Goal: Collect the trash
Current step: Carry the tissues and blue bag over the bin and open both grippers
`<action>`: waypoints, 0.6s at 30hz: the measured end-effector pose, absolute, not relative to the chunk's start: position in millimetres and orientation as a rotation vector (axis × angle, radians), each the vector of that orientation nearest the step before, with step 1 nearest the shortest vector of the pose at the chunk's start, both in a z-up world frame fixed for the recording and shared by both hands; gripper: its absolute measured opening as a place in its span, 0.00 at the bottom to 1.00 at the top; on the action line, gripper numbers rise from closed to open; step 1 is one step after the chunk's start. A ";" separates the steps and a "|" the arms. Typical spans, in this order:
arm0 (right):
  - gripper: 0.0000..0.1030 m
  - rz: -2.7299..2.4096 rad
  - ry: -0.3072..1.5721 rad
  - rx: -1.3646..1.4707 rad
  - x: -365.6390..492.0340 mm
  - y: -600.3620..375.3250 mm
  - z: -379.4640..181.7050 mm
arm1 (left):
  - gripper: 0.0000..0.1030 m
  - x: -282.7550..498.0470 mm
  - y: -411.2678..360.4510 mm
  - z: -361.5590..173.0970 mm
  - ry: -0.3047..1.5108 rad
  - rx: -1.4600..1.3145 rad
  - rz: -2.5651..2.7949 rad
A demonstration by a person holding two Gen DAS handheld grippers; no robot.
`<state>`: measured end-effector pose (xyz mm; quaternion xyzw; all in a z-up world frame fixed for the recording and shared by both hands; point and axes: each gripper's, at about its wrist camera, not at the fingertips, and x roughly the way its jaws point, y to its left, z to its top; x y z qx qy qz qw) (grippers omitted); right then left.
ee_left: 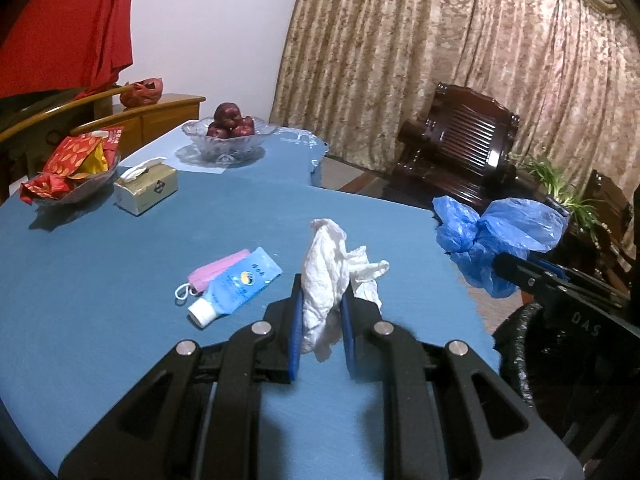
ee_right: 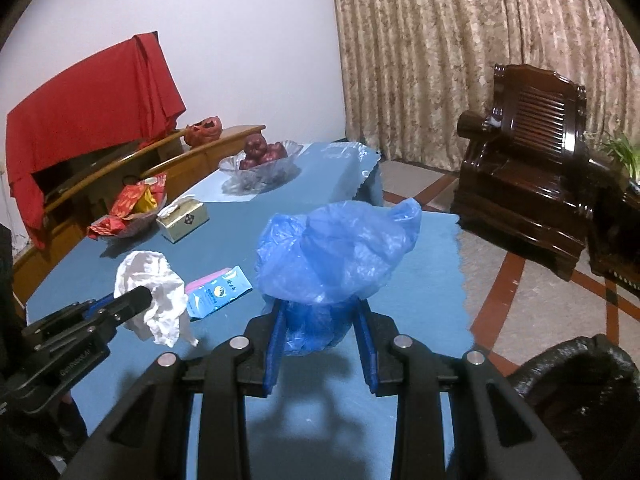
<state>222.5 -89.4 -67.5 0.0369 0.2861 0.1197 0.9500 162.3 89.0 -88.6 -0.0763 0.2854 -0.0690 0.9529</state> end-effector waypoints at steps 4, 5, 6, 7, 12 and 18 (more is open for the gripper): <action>0.31 0.238 0.579 0.069 209.5 -95.0 -63.4 | 0.15 155.1 82.5 -84.7 0.579 -0.149 -0.154; 0.31 0.236 0.576 0.070 206.2 -96.8 -62.4 | 0.15 153.6 80.8 -83.7 0.580 -0.146 -0.157; 0.31 0.234 0.575 0.070 202.9 -99.1 -61.8 | 0.15 151.2 77.5 -81.9 0.578 -0.139 -0.161; 0.31 0.230 0.574 0.069 200.4 -100.2 -60.8 | 0.15 150.6 77.0 -80.7 0.577 -0.137 -0.163; 0.31 0.203 0.566 0.070 184.7 -113.6 -57.2 | 0.15 141.9 61.7 -73.2 0.568 -0.119 -0.193; 0.31 0.176 0.556 0.068 167.6 -131.6 -52.7 | 0.15 132.0 41.2 -66.6 0.559 -0.105 -0.236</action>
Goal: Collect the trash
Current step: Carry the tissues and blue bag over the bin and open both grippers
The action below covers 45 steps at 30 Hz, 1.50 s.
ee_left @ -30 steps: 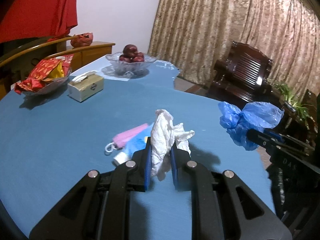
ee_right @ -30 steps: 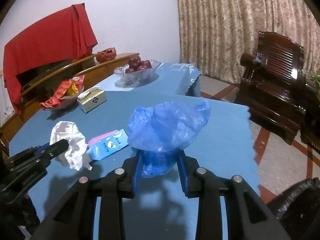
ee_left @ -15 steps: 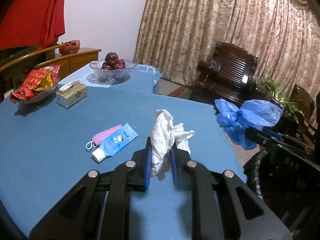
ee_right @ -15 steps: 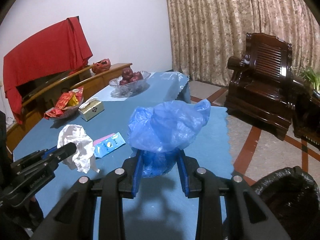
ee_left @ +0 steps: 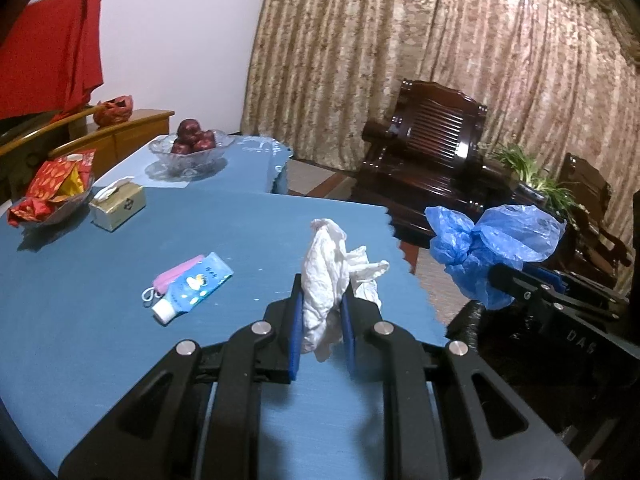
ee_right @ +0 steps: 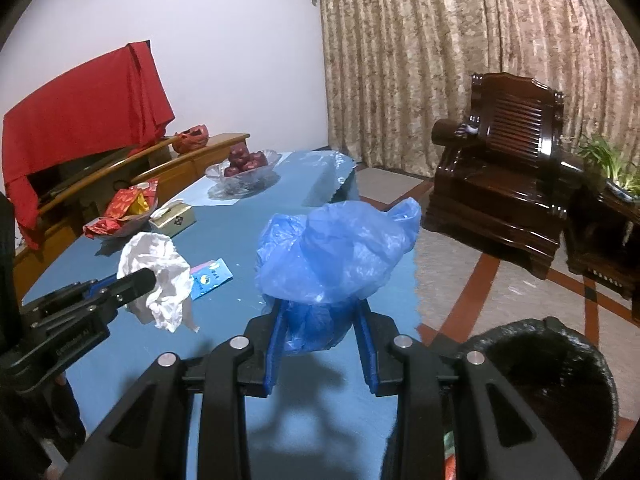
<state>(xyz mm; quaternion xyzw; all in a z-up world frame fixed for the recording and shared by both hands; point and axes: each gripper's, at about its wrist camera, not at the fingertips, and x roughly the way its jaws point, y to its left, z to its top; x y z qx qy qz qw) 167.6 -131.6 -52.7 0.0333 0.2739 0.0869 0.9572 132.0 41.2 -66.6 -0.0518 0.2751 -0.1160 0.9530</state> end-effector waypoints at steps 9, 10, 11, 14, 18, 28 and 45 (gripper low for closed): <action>0.31 0.111 0.537 0.076 143.0 -170.0 -45.5 | 0.15 123.0 4.5 -62.0 0.552 -0.091 -0.305; 0.31 0.097 0.535 0.077 139.3 -176.3 -44.8 | 0.15 123.2 0.1 -61.6 0.552 -0.089 -0.312; 0.31 0.086 0.534 0.078 136.2 -182.4 -43.8 | 0.15 123.4 -6.6 -61.1 0.552 -0.087 -0.327; 0.31 0.050 0.531 0.085 127.1 -201.8 -44.1 | 0.15 123.4 -25.5 -60.7 0.551 -0.073 -0.367; 0.31 -0.009 0.535 0.090 113.6 -226.4 -46.7 | 0.15 121.3 -57.8 -60.9 0.544 -0.049 -0.438; 0.31 -0.156 0.577 0.125 81.6 -287.2 -62.6 | 0.15 118.3 -124.1 -76.0 0.568 -0.015 -0.566; 0.31 -0.312 0.648 0.207 49.5 -354.2 -99.3 | 0.15 114.1 -214.9 -112.2 0.627 0.053 -0.702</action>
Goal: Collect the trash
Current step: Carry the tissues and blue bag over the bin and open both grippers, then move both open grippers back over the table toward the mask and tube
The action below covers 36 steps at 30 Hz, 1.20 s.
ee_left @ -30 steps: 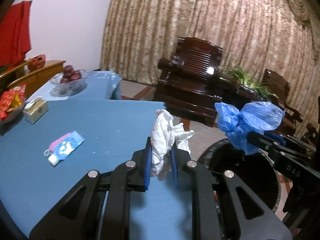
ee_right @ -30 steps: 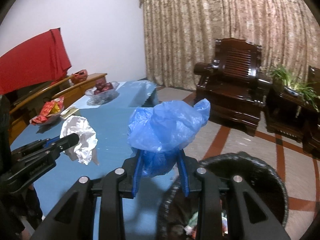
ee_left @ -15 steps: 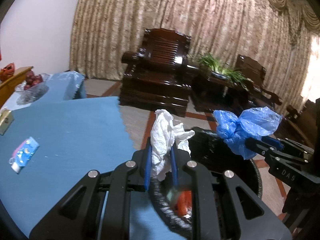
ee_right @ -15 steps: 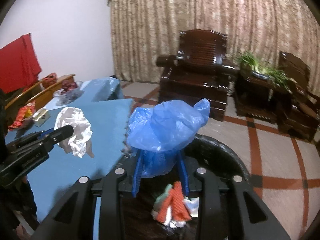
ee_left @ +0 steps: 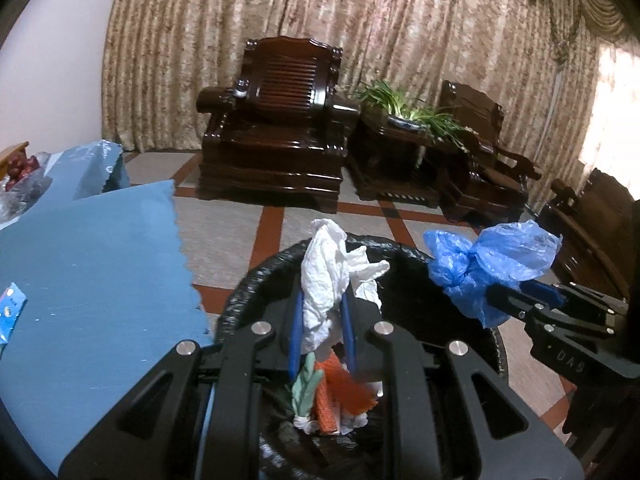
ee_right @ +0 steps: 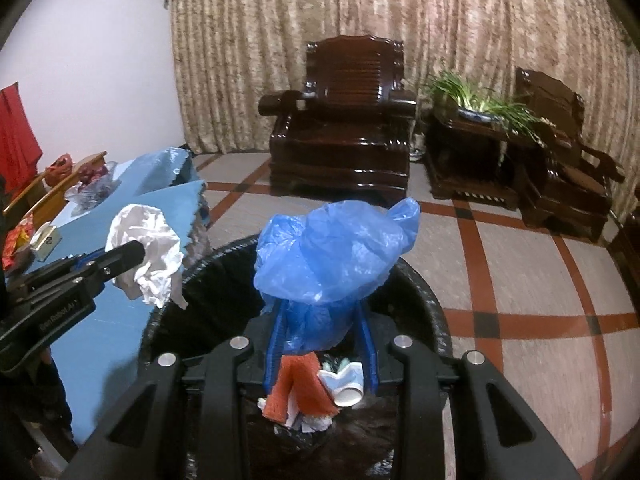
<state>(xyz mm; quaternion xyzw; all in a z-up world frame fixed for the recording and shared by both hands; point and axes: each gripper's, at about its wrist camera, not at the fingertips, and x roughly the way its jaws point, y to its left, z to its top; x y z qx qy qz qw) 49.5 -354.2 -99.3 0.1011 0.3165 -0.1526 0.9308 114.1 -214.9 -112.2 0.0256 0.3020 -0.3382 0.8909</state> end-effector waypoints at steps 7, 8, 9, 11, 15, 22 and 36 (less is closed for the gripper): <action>0.34 -0.336 0.709 0.218 53.3 -364.4 -120.8 | 0.22 121.6 -236.6 -128.3 0.677 0.059 -0.740; 0.37 -0.336 0.719 0.217 54.7 -364.5 -123.8 | 0.25 122.8 -237.2 -130.6 0.683 0.060 -0.746; 0.38 -0.339 0.729 0.214 54.9 -365.6 -126.8 | 0.28 123.8 -238.0 -132.8 0.690 0.062 -0.748; 0.45 -0.341 0.754 0.212 56.2 -367.5 -133.9 | 0.50 125.9 -238.7 -135.0 0.702 0.054 -0.746; 0.66 -0.359 0.774 0.203 54.3 -367.7 -141.1 | 0.58 128.1 -230.9 -136.5 0.697 0.046 -0.730; 0.94 -0.359 0.723 0.196 50.4 -359.0 -126.4 | 0.85 131.4 -198.5 -122.2 0.639 0.046 -0.668; 0.94 -0.167 0.633 0.146 92.4 -285.1 -89.9 | 0.91 145.2 -54.2 -97.6 0.610 -0.058 -0.384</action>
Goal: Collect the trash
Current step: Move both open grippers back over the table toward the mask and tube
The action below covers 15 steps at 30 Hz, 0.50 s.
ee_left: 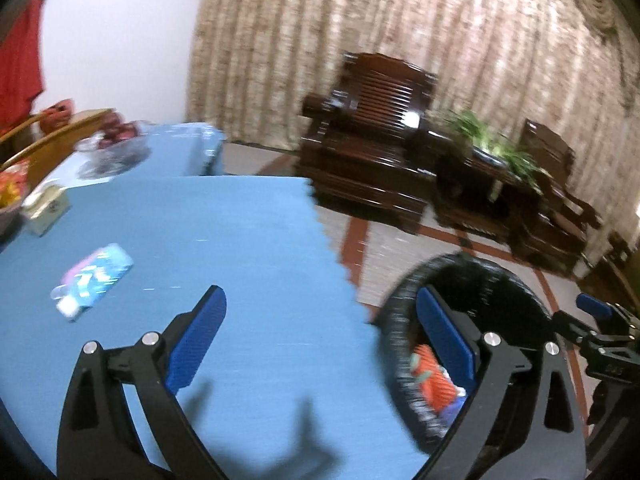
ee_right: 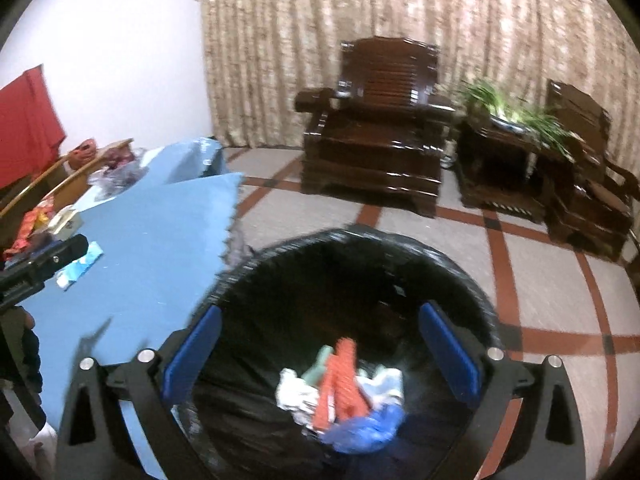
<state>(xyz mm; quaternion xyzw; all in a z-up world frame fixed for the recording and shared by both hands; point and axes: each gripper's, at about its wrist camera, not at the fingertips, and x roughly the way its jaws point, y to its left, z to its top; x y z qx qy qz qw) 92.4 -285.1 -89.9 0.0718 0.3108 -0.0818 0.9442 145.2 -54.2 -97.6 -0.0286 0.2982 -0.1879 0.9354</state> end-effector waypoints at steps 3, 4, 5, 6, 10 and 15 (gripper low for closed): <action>0.94 -0.116 0.624 0.134 107.8 -263.5 -87.3 | 0.91 148.0 -14.6 -92.8 0.593 -0.073 -0.299; 0.94 -0.101 0.623 0.130 112.9 -256.1 -87.4 | 0.91 148.9 -3.9 -92.1 0.589 -0.075 -0.275; 0.94 -0.081 0.622 0.125 119.4 -247.4 -87.4 | 0.91 148.9 4.1 -91.0 0.585 -0.075 -0.260; 0.94 -0.065 0.622 0.120 125.0 -240.2 -87.5 | 0.91 149.9 17.6 -90.4 0.580 -0.075 -0.230; 0.94 -0.011 0.624 0.104 146.5 -208.4 -90.8 | 0.91 151.4 54.6 -89.9 0.574 -0.077 -0.157; 0.94 0.045 0.623 0.095 168.4 -175.6 -93.8 | 0.91 157.2 94.7 -97.4 0.585 -0.085 -0.084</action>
